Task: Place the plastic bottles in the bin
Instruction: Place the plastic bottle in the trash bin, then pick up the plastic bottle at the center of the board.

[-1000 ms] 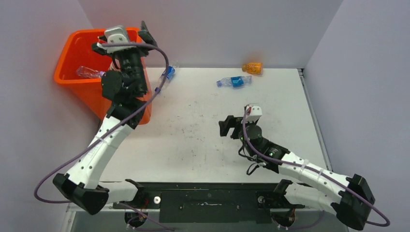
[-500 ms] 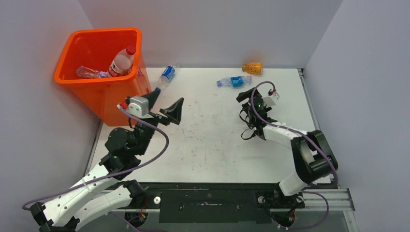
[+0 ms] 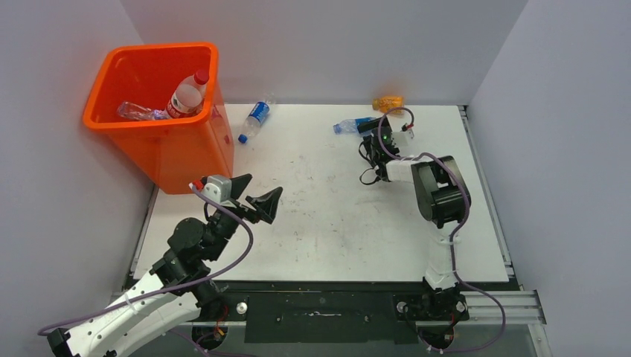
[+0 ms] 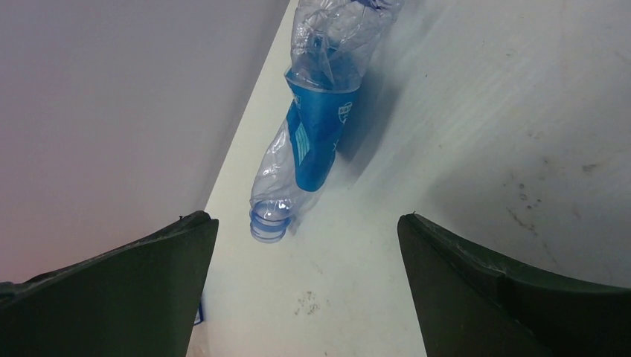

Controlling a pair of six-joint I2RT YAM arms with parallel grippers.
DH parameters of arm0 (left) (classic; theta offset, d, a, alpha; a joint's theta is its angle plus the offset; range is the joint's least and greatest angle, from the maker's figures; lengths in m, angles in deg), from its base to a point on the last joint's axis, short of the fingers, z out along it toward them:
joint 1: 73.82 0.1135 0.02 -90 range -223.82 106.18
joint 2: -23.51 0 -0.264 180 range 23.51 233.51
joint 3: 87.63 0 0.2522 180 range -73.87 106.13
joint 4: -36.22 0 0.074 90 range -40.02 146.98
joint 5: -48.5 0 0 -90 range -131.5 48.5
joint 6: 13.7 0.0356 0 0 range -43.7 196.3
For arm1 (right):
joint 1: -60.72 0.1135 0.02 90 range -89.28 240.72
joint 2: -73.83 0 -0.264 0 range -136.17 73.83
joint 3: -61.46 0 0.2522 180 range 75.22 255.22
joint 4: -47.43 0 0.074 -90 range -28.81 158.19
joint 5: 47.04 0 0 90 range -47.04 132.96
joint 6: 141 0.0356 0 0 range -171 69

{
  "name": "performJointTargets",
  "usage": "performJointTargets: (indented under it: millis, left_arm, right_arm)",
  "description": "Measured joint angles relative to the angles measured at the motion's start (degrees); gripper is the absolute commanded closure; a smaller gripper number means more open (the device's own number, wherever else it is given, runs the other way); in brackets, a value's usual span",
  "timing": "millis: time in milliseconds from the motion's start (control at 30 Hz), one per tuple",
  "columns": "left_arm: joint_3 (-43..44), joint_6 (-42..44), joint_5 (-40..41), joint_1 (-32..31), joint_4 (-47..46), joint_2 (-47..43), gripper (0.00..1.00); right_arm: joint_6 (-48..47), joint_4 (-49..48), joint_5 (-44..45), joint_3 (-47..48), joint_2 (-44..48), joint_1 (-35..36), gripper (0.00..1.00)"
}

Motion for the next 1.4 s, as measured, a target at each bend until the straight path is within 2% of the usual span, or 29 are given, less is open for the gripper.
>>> performJointTargets:
  millis: [67,267,433,500,633,767,933,1200,1300,1400]
  left_arm:
    - [-0.02,-0.31,0.0,-0.02,0.0,0.0,0.04]
    - [-0.17,-1.68,-0.24,-0.24,0.11,0.2,0.04]
    - [-0.9,-2.47,-0.26,-0.22,0.04,-0.9,0.04]
    - [-1.31,-2.86,-0.26,-0.28,0.09,-1.14,0.04]
    - [-1.7,-3.17,-0.31,-0.28,0.09,-1.14,0.04]
    - [-1.75,-3.26,-0.26,-0.35,0.11,-1.22,0.04]
    - [-1.75,-3.5,0.0,-0.74,0.63,-2.69,0.04]
    - [0.17,-6.21,-0.04,-1.09,4.9,-5.81,0.04]
    - [2.84,-7.06,-3.06,-1.09,8.15,-6.78,0.04]
    - [5.33,-7.89,-9.44,-1.09,10.91,-7.43,0.04]
  right_arm:
    - [1.53,0.52,-0.07,3.13,-3.17,0.02,0.0]
    - [5.49,2.01,1.4,8.9,-8.46,0.07,0.2]
    - [7.78,1.44,2.43,12.09,-12.09,0.0,0.55]
    - [8.57,0.59,2.56,12.59,-13.42,-0.04,0.65]
    - [9.22,0.09,2.27,12.17,-14.21,-0.04,0.93]
    - [9.14,-3.61,1.4,8.96,-13.62,-0.04,0.95]
    - [5.44,-6.71,-1.44,-1.7,-5.46,-0.09,0.95]
    - [-5.62,-14.36,-14.51,-21.24,19.91,0.85,0.95]
    - [-12.04,-12.68,-19.8,-23.71,31.08,3.67,0.95]
    - [-20.28,-8.2,-25.53,-23.71,41.83,8.72,0.95]
